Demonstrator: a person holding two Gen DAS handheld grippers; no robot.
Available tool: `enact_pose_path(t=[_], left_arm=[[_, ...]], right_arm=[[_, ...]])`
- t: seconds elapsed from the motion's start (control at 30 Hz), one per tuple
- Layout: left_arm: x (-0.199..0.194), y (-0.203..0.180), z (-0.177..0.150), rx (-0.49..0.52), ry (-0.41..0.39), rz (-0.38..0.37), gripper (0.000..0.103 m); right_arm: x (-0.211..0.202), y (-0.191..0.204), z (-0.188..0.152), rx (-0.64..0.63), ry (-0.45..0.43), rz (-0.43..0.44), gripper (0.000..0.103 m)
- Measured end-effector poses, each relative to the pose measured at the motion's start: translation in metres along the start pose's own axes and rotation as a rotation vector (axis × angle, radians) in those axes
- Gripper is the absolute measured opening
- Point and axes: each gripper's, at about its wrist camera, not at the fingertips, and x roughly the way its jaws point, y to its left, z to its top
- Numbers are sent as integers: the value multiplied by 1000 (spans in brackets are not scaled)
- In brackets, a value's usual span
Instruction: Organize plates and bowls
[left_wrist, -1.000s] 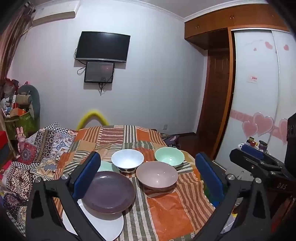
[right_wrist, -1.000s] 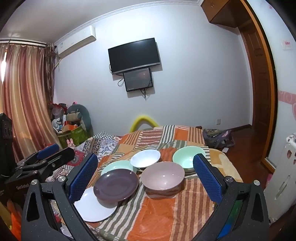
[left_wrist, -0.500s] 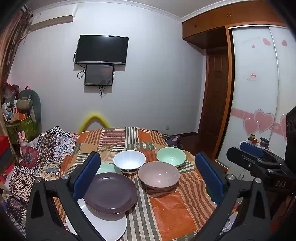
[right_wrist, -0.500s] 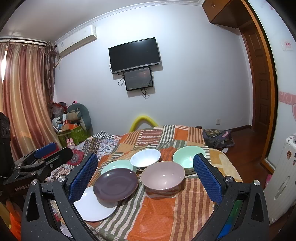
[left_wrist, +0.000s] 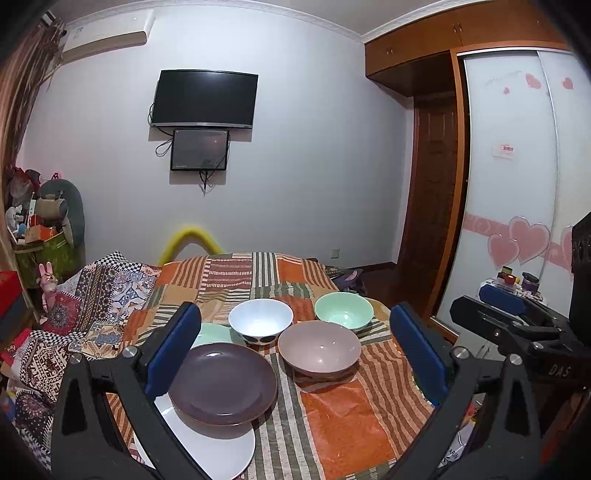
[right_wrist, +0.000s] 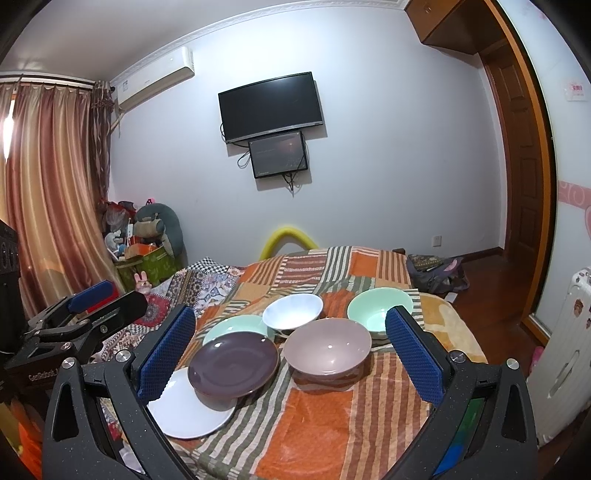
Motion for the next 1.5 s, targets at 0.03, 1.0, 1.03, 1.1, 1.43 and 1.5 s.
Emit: enact_pose_path(t=[0.03, 1.0, 1.03, 1.1, 1.43, 1.5], left_arm=[[0, 0, 0, -2, 1, 1, 103], [0, -3, 1, 0, 6, 6, 103], [0, -3, 1, 0, 6, 7, 103], [0, -3, 1, 1, 6, 7, 103], [-1, -2, 2, -4, 5, 10, 103], [-1, -2, 2, -4, 5, 10, 103]], right_arm=[[0, 0, 0, 0, 1, -1, 103], [0, 3, 0, -1, 10, 0, 103], [0, 3, 0, -1, 10, -1, 103], [0, 3, 0, 0, 10, 1, 103], [1, 4, 0, -2, 11, 3, 103], [0, 4, 0, -3, 10, 3, 103]])
